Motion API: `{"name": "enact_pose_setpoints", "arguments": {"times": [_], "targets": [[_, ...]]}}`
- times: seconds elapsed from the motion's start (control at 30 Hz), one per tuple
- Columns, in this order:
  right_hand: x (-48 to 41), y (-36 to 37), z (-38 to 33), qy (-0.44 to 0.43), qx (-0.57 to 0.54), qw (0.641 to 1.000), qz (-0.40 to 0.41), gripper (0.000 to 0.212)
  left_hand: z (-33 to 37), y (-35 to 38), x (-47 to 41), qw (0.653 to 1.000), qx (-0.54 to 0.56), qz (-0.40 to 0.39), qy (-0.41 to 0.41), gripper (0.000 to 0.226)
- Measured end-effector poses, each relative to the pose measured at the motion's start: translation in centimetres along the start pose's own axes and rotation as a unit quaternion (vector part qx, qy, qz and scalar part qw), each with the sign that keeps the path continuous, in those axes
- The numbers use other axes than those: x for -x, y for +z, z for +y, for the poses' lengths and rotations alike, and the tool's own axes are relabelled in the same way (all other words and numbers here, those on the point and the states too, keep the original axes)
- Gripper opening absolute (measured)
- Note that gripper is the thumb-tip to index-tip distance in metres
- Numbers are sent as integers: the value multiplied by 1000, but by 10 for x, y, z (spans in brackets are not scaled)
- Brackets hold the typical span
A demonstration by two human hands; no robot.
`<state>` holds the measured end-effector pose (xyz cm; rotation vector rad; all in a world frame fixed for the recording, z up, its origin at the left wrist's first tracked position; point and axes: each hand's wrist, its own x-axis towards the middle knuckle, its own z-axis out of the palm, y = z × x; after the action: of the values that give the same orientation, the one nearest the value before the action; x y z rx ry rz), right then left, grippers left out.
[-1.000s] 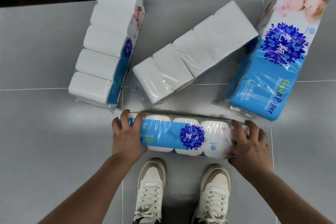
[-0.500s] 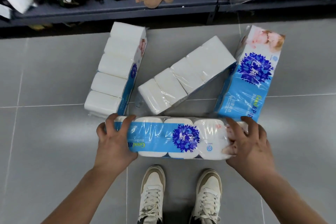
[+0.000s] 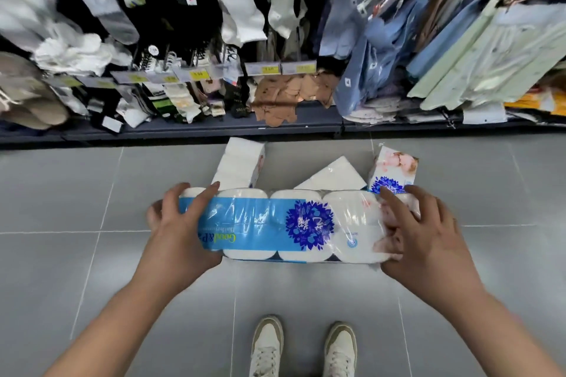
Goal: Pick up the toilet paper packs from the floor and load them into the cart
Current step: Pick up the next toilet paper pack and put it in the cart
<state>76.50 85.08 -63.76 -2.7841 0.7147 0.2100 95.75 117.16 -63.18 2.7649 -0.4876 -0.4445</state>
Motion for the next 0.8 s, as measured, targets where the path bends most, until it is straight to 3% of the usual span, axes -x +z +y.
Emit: {"name": "enact_pose_setpoints", "arguments": {"times": [0.4,0.63,0.8], "targets": [[33,-270,-74,-70,14,994,81,118,73,-279,57,994,28,89,51,105],[54,-393,-112,-122,10,987,105,114,96,-393,95,989,39,126,61,106],[65,-452,-128,-142,8,982,120,112,97,-444,111,979,53,170,94,93]]}}
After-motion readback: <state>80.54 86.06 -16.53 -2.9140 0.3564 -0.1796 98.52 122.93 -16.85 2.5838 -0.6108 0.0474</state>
